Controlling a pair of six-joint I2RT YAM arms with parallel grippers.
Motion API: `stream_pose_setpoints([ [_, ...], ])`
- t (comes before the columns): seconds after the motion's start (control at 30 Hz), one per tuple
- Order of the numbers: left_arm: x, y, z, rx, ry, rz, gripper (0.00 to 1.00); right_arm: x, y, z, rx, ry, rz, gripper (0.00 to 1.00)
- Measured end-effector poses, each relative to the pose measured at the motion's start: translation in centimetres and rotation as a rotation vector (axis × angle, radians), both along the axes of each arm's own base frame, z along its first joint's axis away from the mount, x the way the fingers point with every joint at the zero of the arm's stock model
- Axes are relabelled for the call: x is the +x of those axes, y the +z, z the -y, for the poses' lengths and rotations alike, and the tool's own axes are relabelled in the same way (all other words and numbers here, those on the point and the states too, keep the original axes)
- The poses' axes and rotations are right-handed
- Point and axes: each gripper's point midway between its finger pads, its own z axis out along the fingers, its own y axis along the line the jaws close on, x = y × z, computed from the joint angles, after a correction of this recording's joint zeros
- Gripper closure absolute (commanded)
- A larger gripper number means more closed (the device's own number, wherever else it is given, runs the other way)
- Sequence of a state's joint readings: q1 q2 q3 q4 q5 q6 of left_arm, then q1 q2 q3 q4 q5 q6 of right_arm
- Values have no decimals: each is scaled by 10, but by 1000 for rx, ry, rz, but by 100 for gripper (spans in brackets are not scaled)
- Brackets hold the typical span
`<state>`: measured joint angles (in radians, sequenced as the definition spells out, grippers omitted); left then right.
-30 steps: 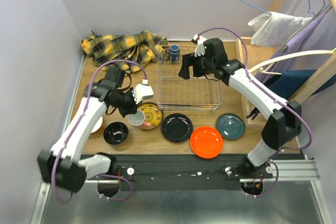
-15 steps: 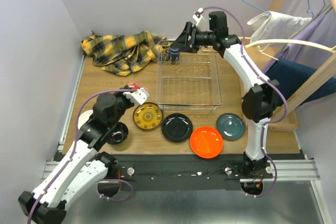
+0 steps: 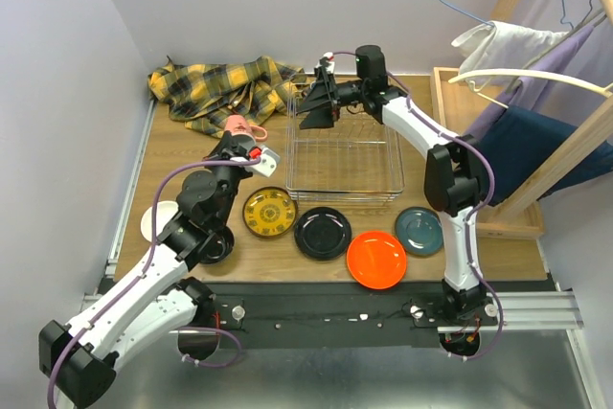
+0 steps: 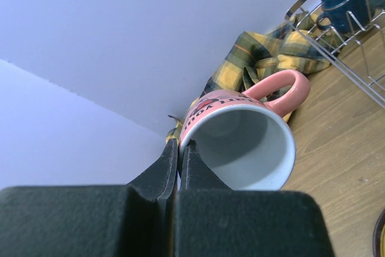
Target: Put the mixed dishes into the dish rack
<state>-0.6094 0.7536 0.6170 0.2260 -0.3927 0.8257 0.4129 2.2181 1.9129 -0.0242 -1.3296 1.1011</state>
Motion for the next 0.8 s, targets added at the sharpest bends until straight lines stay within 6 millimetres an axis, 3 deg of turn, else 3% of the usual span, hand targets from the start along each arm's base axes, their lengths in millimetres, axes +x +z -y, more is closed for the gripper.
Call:
stream_pose_setpoints([
  [0.43, 3, 3, 20, -21, -47, 22, 100, -61, 8, -45, 4, 182, -36, 44],
  [0.5, 3, 3, 20, -26, -48, 22, 100, -66, 9, -49, 4, 193, -38, 49],
  [0.8, 1, 2, 25, -49, -65, 15, 100, -67, 14, -51, 9, 195, -45, 51],
])
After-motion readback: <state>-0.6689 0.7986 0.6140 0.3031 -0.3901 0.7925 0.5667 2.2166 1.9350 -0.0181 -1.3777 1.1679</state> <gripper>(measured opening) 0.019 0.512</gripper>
